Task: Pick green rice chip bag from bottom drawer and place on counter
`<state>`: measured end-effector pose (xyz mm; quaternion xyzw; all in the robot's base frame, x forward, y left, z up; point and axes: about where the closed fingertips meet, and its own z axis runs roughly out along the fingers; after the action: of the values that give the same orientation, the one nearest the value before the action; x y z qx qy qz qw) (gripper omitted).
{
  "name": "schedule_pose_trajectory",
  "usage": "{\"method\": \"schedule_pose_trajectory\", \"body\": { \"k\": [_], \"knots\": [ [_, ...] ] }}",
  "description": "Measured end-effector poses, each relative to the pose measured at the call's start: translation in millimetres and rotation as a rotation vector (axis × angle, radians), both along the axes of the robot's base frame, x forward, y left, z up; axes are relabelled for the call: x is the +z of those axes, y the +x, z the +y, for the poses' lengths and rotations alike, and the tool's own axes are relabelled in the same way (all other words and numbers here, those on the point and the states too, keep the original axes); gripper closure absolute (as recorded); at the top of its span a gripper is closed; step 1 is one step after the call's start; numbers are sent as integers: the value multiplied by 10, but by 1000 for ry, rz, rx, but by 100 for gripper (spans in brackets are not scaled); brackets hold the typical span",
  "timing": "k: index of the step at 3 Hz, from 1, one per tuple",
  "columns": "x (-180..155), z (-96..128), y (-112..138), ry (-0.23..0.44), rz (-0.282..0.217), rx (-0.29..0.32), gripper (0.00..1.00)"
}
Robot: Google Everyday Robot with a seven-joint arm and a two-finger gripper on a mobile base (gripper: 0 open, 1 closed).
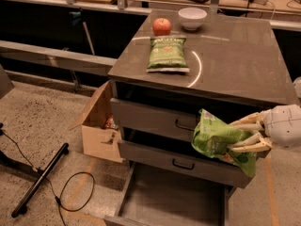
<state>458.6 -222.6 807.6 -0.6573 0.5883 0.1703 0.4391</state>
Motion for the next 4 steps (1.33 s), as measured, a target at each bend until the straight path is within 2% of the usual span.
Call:
{"method": "schedule_pose_trajectory", "body": {
  "k": [1, 2, 4],
  "knots": [
    [0, 1, 0, 0, 0, 0, 100],
    [286, -77, 144, 17, -35, -27, 100],
    [925, -420, 558, -21, -115, -62, 100]
  ]
}}
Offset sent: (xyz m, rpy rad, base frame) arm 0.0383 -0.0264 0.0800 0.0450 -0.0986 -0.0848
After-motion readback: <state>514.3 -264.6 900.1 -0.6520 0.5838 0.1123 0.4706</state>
